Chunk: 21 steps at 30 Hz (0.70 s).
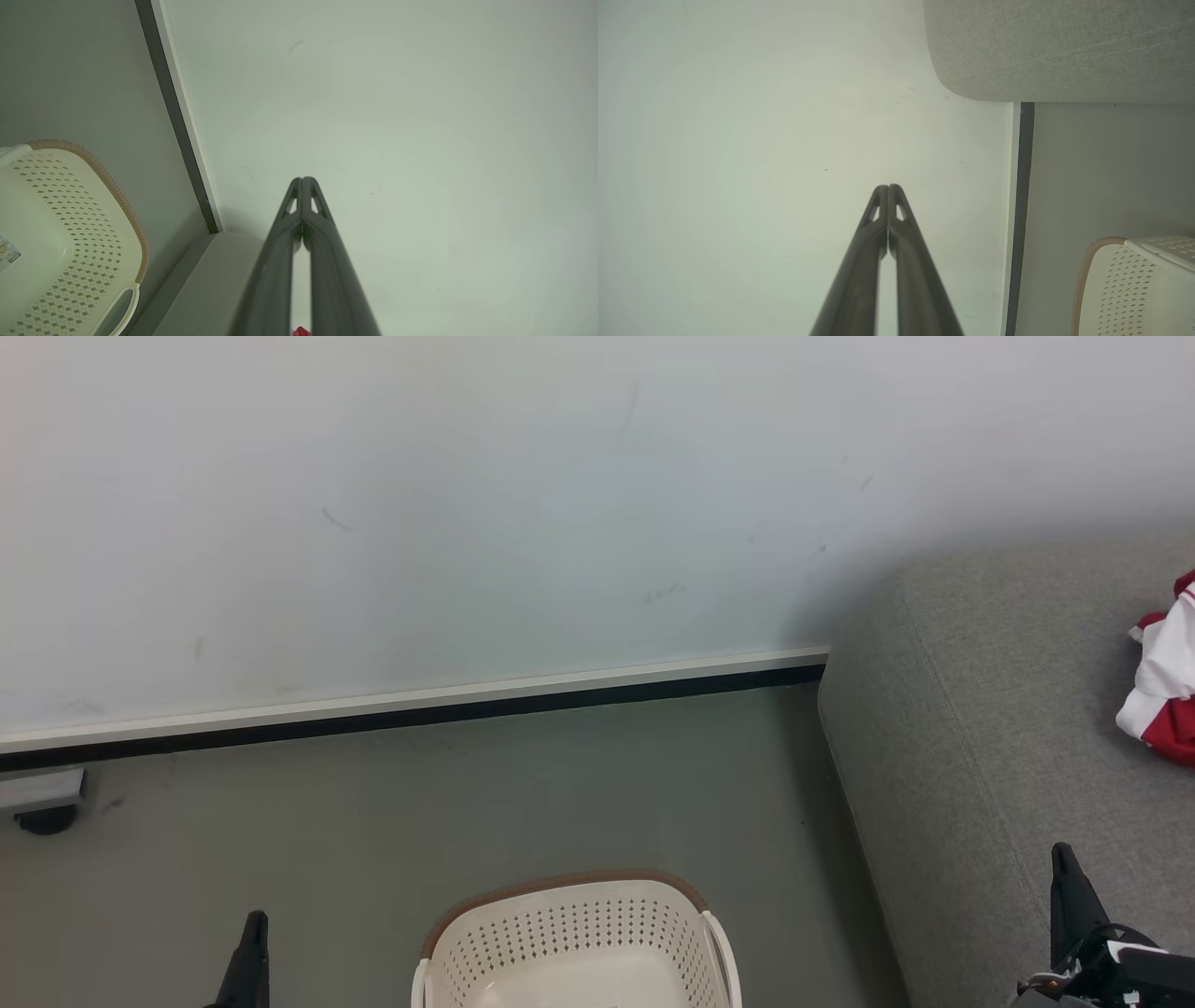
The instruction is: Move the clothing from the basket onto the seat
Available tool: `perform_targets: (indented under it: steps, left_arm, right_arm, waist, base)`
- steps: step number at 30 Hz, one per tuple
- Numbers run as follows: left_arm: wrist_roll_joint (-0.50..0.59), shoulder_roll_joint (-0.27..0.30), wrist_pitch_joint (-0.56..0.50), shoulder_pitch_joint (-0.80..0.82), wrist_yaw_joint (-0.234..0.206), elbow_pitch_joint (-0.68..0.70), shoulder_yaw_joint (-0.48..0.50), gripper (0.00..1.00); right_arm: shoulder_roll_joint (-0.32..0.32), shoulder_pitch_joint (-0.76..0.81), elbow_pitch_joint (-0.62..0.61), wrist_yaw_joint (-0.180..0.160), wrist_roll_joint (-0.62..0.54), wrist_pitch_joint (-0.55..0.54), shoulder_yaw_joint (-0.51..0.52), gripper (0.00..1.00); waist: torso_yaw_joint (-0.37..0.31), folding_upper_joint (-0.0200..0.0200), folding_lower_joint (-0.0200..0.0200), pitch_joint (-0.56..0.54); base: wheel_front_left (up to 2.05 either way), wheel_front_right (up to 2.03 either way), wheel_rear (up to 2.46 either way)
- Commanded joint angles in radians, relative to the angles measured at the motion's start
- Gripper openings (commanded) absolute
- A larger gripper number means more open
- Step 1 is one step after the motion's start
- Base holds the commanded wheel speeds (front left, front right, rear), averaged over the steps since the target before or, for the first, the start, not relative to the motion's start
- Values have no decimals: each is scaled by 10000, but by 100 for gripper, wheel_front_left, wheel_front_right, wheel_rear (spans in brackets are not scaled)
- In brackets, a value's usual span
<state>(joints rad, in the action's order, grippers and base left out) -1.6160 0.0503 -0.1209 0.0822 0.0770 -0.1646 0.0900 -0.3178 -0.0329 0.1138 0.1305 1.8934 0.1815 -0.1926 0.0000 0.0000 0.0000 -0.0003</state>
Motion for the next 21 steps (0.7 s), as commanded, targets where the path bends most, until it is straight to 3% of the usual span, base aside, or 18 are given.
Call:
perform_targets:
  steps: [1, 21]
  left_arm:
    - [-19, -13, -16, 31, 24, 7, 40, 0]
    - [-19, -13, -16, 30, 22, 8, 39, 0]
  right_arm:
    - [-68, -103, -33, 4, 102, 11, -31, 0]
    - [-90, -105, -41, 4, 126, 28, -54, 0]
  waist:
    - [0, 0, 0, 0]
    - [0, 0, 0, 0]
  base:
    - [0, 0, 0]
    - [0, 0, 0]
